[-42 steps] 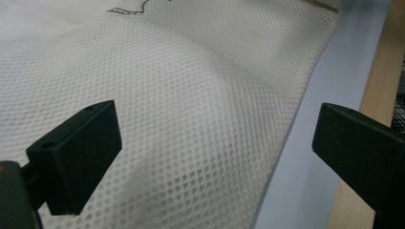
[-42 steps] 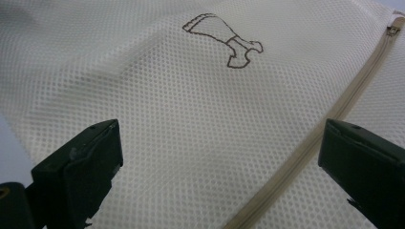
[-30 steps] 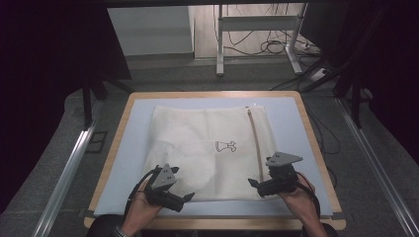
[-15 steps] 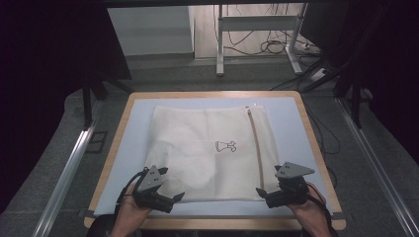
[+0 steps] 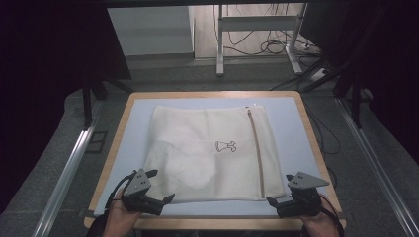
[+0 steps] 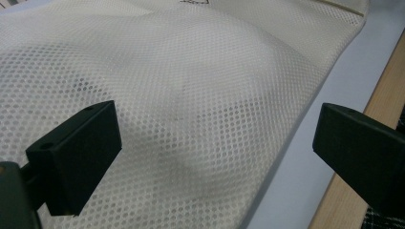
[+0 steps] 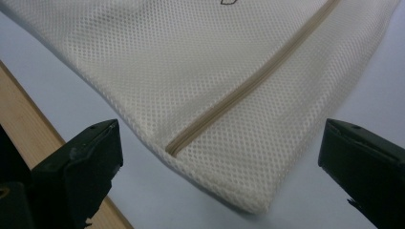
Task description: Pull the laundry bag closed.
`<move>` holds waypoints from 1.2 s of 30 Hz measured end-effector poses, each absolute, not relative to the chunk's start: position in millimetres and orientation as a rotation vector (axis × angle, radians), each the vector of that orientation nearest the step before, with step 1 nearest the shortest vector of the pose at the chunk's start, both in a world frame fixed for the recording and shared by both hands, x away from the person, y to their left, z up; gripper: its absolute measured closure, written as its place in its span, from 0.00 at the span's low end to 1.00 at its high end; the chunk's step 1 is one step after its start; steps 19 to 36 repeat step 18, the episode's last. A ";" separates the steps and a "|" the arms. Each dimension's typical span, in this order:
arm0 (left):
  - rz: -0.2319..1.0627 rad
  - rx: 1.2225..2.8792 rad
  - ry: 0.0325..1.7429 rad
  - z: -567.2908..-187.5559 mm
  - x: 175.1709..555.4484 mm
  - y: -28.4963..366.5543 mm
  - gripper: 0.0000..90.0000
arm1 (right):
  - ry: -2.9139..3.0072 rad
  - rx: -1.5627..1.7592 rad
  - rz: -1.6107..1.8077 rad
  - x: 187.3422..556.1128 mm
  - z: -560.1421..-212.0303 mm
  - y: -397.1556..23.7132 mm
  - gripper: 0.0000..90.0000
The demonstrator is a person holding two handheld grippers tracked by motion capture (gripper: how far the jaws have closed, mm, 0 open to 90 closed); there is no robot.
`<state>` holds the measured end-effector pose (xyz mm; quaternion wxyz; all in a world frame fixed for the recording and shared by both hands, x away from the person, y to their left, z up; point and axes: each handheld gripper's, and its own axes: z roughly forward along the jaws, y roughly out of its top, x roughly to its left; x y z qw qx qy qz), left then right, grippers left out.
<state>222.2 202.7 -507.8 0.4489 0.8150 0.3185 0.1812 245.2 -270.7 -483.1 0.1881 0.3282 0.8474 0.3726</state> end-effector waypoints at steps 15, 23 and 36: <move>0.429 2.044 0.856 -515.2 220.4 213.0 0.02 | 2.435 0.953 1.023 235.6 -489.8 -276.2 0.01; 0.437 2.049 0.853 -515.2 220.5 212.0 0.02 | 2.437 0.957 1.025 236.2 -490.1 -276.7 0.01; 0.437 2.049 0.853 -515.2 220.5 212.0 0.02 | 2.437 0.957 1.025 236.2 -490.1 -276.7 0.01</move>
